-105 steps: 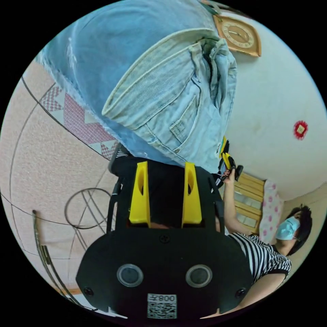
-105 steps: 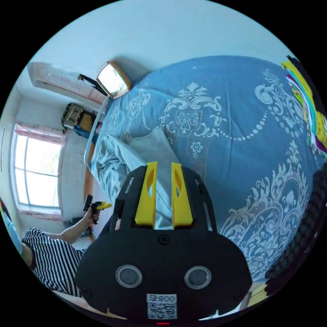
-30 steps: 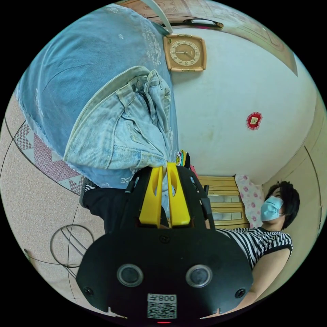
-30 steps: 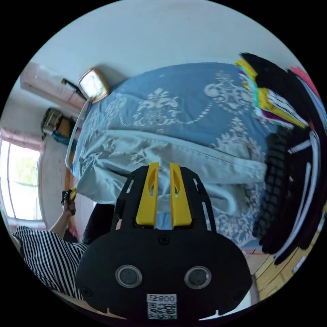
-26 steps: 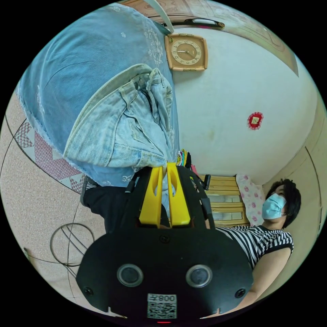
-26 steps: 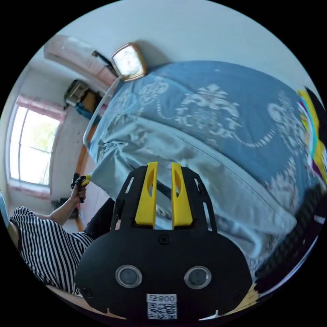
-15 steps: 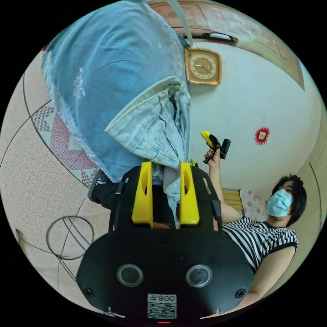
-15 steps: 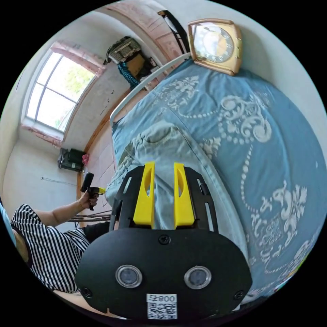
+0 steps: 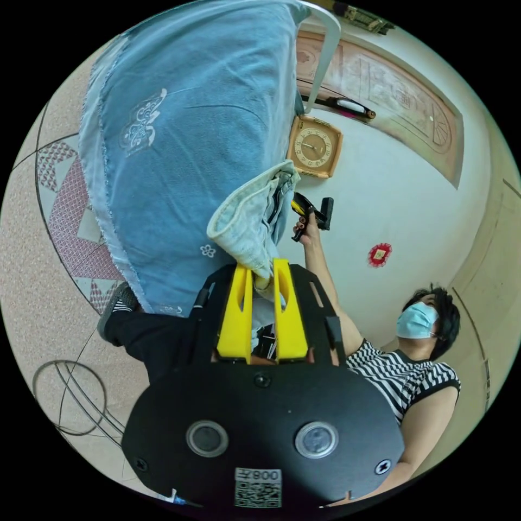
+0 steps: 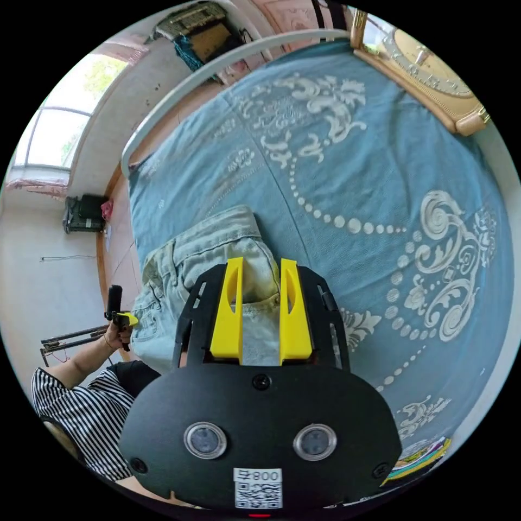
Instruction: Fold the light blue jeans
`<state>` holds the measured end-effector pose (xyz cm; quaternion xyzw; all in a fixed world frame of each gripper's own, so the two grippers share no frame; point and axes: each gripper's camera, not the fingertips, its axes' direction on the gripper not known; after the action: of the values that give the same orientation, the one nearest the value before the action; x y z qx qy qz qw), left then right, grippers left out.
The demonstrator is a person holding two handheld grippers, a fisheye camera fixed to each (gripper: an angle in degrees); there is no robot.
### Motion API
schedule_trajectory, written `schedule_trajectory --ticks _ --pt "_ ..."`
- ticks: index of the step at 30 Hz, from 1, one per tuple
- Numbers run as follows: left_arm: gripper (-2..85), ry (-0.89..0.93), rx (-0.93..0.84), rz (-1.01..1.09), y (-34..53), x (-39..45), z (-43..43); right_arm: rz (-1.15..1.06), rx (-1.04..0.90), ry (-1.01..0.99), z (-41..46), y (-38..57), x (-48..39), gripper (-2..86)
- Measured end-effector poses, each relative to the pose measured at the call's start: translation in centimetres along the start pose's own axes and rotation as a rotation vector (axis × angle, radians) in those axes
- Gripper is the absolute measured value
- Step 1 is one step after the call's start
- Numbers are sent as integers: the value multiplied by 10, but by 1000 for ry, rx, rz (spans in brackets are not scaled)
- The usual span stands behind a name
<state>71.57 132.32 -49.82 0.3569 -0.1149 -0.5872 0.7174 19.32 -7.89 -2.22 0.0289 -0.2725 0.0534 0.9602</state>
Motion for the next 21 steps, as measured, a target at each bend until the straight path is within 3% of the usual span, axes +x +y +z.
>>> schedule_trajectory --ticks 5,8,14,21 --pt "50 -80 -47 109 -9 41 -4 17 51 -83 2 20 -16 54" --pt "44 -125 -87 253 -18 82 -4 -10 148 -25 -26 47 -39 34" --pt "40 -232 -178 610 -31 181 10 -82 418 197 -116 123 -99 24" --pt "37 -306 -137 1006 -45 287 16 -102 860 485 -230 199 -166 24"
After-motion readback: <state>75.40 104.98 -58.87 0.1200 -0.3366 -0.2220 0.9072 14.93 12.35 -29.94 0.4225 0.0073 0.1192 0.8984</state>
